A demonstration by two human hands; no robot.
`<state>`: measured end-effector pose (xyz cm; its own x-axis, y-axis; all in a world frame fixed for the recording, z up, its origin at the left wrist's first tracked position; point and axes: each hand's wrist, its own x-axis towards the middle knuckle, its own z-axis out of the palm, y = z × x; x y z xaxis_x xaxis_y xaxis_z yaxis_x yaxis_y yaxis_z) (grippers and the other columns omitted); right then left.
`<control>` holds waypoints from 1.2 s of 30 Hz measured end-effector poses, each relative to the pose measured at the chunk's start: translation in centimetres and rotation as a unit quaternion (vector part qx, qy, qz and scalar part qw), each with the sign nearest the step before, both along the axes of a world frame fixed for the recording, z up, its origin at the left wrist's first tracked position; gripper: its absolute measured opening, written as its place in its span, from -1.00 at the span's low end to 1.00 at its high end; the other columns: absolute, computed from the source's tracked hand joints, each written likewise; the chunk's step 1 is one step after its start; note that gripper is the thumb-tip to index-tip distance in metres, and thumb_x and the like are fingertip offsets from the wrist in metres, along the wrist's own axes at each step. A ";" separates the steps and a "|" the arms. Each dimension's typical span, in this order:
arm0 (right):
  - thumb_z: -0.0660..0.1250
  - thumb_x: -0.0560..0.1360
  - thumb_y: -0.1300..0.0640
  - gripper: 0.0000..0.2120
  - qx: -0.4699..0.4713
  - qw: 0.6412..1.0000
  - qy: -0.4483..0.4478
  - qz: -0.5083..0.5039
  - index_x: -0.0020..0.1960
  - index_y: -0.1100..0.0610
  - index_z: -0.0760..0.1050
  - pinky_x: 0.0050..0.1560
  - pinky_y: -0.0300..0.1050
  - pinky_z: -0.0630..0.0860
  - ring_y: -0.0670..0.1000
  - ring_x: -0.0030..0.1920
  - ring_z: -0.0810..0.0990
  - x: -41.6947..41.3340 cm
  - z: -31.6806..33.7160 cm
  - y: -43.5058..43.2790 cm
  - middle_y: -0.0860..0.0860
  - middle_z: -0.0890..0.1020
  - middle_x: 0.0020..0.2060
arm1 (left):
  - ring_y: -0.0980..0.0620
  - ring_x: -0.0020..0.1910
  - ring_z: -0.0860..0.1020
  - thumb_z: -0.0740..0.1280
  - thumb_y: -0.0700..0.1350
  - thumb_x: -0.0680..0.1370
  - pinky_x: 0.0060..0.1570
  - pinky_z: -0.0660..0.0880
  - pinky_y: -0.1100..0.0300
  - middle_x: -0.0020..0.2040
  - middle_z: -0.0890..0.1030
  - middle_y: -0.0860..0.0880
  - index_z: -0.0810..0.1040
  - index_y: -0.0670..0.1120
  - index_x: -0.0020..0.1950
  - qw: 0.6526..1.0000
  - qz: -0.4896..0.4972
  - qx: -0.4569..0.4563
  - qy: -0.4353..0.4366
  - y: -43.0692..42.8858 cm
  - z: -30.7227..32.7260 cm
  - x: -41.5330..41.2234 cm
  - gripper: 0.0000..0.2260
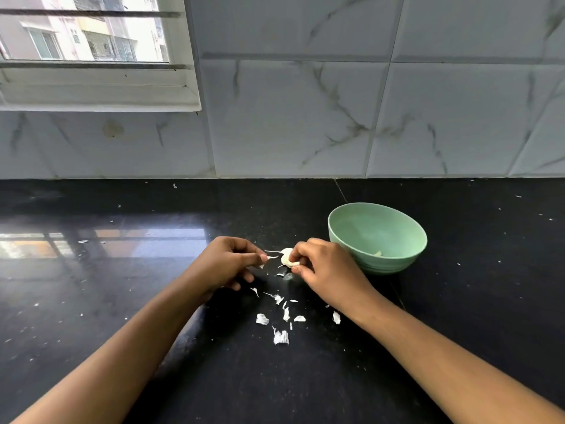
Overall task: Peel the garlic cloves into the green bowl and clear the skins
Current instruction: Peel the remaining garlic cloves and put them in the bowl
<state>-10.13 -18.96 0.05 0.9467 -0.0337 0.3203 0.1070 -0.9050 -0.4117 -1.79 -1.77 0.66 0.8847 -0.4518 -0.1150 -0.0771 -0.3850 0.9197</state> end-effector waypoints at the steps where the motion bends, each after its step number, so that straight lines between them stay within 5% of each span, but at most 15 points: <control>1: 0.35 0.50 0.16 -0.86 -0.008 1.000 0.015 0.007 0.04 0.06 0.60 -0.08 -0.18 0.40 0.01 -0.07 0.56 0.0 -0.1 0.0 -0.03 0.57 -0.10 | 0.14 -0.49 0.51 0.39 -0.19 0.51 -0.60 0.35 0.31 -0.31 0.61 0.01 0.60 -0.12 -0.14 1.000 0.005 -0.014 0.018 -0.1 0.1 0.0 -0.96; 6: 0.20 0.56 0.20 -0.70 -0.088 0.994 0.054 0.040 0.16 -0.08 0.58 -0.06 -0.07 0.45 0.09 0.01 0.58 0.0 -0.4 0.8 -0.09 0.54 0.06 | 0.13 -0.51 0.51 0.36 -0.17 0.54 -0.61 0.34 0.32 -0.28 0.63 -0.01 0.57 -0.14 -0.08 0.998 0.023 -0.040 0.034 0.0 0.3 0.0 -0.96; 11: 0.30 0.47 0.25 -0.75 0.038 0.989 0.111 0.086 -0.04 -0.03 0.67 0.00 -0.19 0.49 -0.13 -0.09 0.59 -0.7 0.4 0.2 -0.16 0.64 -0.14 | 0.14 -0.46 0.55 0.41 -0.20 0.49 -0.56 0.41 0.33 -0.29 0.65 0.01 0.59 -0.13 -0.04 0.997 0.015 -0.056 0.054 0.3 0.5 0.1 -0.93; 21: 0.24 0.51 0.29 -0.69 -0.002 0.993 0.088 0.073 0.14 0.03 0.61 0.21 -0.14 0.39 0.00 0.14 0.53 0.3 -0.4 0.1 -0.01 0.64 0.11 | 0.15 -0.39 0.61 0.42 -0.31 0.46 -0.48 0.49 0.34 -0.28 0.67 -0.02 0.62 -0.14 -0.09 0.996 -0.025 -0.027 0.078 0.6 0.1 0.5 -0.90; 28: 0.49 0.39 0.22 -0.93 0.137 0.966 0.156 0.155 -0.13 0.10 0.68 -0.28 -0.33 0.45 -0.18 -0.37 0.57 -1.6 2.0 -0.7 0.02 0.67 -0.35 | 0.17 -0.39 0.60 0.36 -0.30 0.51 -0.47 0.50 0.34 -0.24 0.69 -0.01 0.62 -0.15 0.01 0.991 -0.061 -0.020 0.120 0.7 0.4 0.4 -0.88; 32: 0.59 0.27 0.11 -0.82 0.124 0.979 0.107 0.122 -0.28 0.11 0.59 -0.36 -0.35 0.40 -0.21 -0.46 0.50 -1.6 1.9 -0.7 -0.19 0.56 -0.51 | 0.13 -0.35 0.61 0.33 -0.29 0.53 -0.44 0.52 0.32 -0.14 0.68 -0.06 0.61 -0.17 0.12 0.980 -0.106 -0.035 0.165 0.8 0.6 0.0 -0.81; 36: 0.51 0.38 0.11 -0.83 0.160 0.978 0.079 0.107 -0.09 0.05 0.55 -0.37 -0.26 0.49 -0.10 -0.39 0.59 -1.4 1.6 -0.7 -0.14 0.60 -0.35 | 0.10 -0.37 0.60 0.37 -0.30 0.49 -0.44 0.53 0.32 -0.17 0.66 -0.08 0.60 -0.15 0.10 0.978 -0.122 -0.059 0.160 0.6 0.6 -0.3 -0.79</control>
<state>-11.56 -19.64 1.64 0.9798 0.0961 0.1754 0.1925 -0.6916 -0.6962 -2.04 -1.13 1.22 0.6760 -0.6719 -0.3026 0.1462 -0.2801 0.9488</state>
